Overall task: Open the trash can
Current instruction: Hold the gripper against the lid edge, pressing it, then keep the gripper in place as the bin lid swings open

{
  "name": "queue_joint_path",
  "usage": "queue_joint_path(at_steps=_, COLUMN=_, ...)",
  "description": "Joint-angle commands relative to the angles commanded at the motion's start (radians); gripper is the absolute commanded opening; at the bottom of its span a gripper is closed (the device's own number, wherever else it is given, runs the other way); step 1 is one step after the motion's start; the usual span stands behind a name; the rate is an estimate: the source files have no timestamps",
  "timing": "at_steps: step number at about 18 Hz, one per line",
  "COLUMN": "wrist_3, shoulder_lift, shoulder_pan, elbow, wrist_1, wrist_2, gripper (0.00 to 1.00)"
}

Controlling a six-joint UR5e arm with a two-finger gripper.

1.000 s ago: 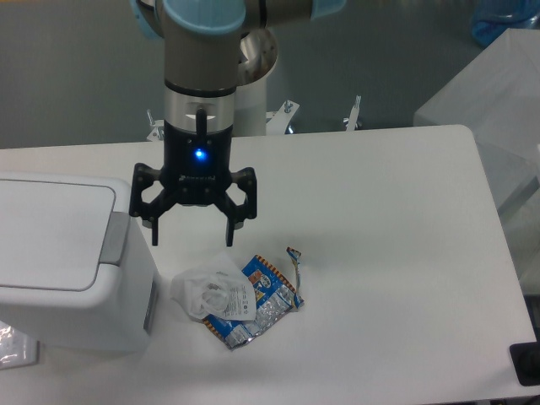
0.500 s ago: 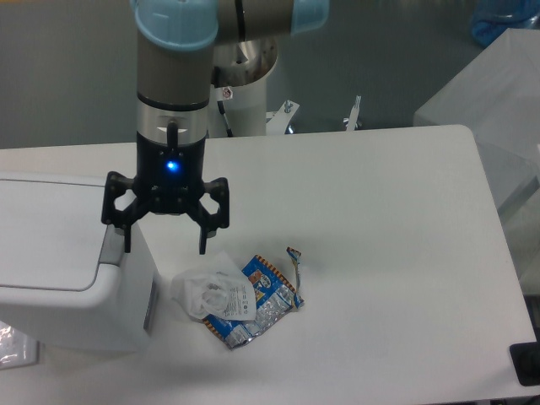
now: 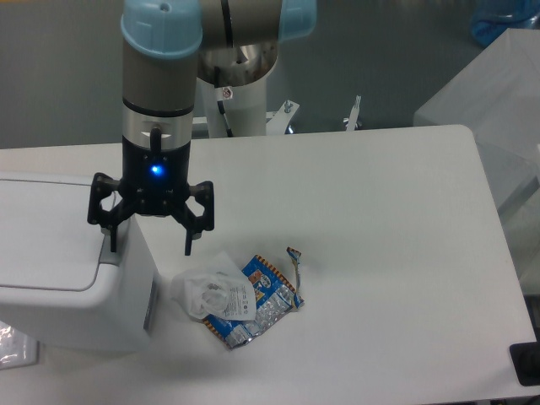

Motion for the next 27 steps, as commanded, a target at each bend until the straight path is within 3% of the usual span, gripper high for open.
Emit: queue_joint_path(at_steps=27, wrist_3=0.006, shoulder_lift=-0.006, shoulder_pan=-0.002, elbow=-0.021, wrist_1=0.023, wrist_2=0.003, gripper=1.00)
